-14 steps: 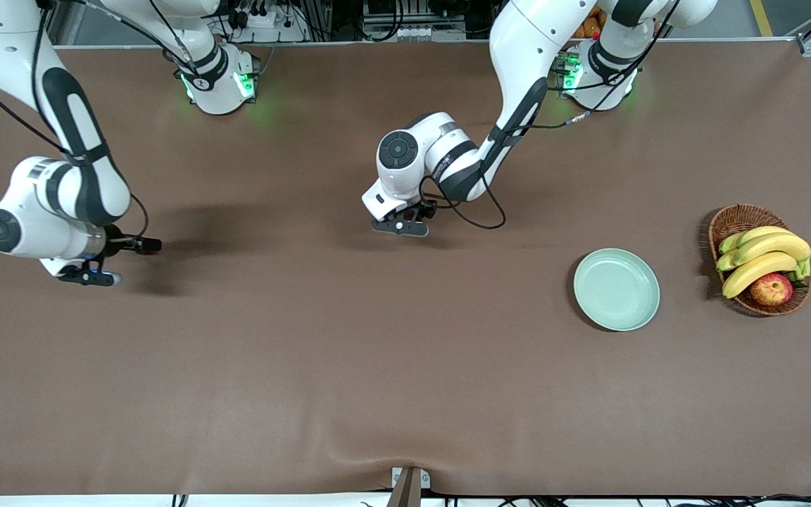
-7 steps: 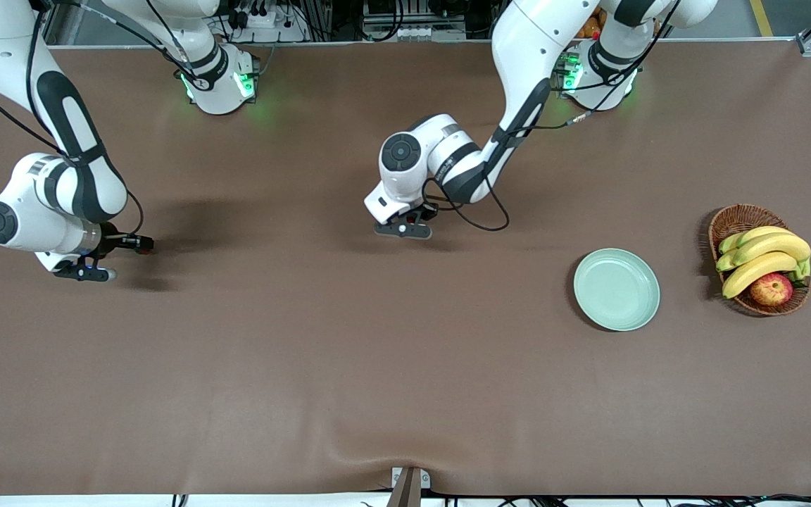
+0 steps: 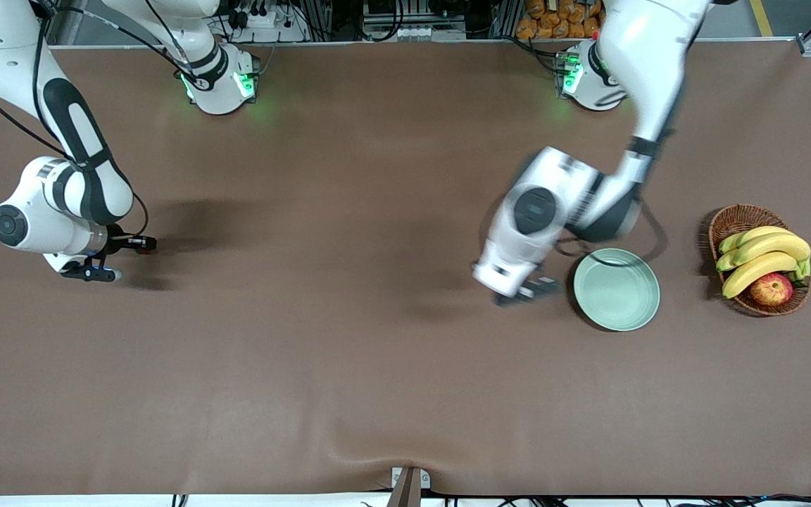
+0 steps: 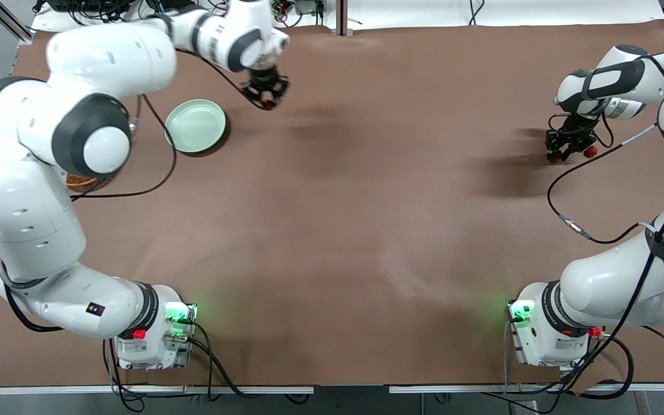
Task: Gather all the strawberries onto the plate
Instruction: 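Grasp the strawberry with the left gripper while the right gripper grasps another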
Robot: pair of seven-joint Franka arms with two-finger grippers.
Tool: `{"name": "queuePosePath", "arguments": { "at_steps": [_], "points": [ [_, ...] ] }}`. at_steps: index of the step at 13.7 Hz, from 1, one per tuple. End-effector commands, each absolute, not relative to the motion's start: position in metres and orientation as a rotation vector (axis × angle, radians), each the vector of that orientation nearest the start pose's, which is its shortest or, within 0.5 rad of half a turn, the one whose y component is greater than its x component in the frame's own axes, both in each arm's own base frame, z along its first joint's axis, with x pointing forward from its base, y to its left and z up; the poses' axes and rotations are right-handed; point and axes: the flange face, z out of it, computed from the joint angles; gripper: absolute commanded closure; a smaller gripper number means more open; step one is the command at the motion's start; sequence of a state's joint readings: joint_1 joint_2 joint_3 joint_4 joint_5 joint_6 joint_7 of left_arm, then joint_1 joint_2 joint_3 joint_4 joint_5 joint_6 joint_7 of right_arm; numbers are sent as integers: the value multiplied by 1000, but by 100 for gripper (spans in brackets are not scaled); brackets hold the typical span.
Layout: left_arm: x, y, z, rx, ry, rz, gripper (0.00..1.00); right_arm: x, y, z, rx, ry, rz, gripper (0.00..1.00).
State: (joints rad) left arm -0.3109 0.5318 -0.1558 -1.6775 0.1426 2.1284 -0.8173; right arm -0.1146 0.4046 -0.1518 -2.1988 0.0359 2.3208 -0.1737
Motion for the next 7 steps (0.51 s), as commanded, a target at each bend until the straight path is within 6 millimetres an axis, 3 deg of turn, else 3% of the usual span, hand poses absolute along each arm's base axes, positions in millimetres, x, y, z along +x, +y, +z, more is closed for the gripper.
{"name": "queuePosePath", "arguments": {
  "at_steps": [1,4,5,7],
  "points": [
    [633,-200,285,-2978,-472,54,100,504,-142,182,-3095,157,422,100],
    [653,-103,274,-2995,-371,114,100,513,-140,193,-3092,155,428,100],
    [655,-81,266,-3001,-331,143,100,523,-138,204,-3079,165,470,100],
    [651,-70,244,-3005,-267,205,100,542,-129,230,-3049,187,548,100]
  ]
}}
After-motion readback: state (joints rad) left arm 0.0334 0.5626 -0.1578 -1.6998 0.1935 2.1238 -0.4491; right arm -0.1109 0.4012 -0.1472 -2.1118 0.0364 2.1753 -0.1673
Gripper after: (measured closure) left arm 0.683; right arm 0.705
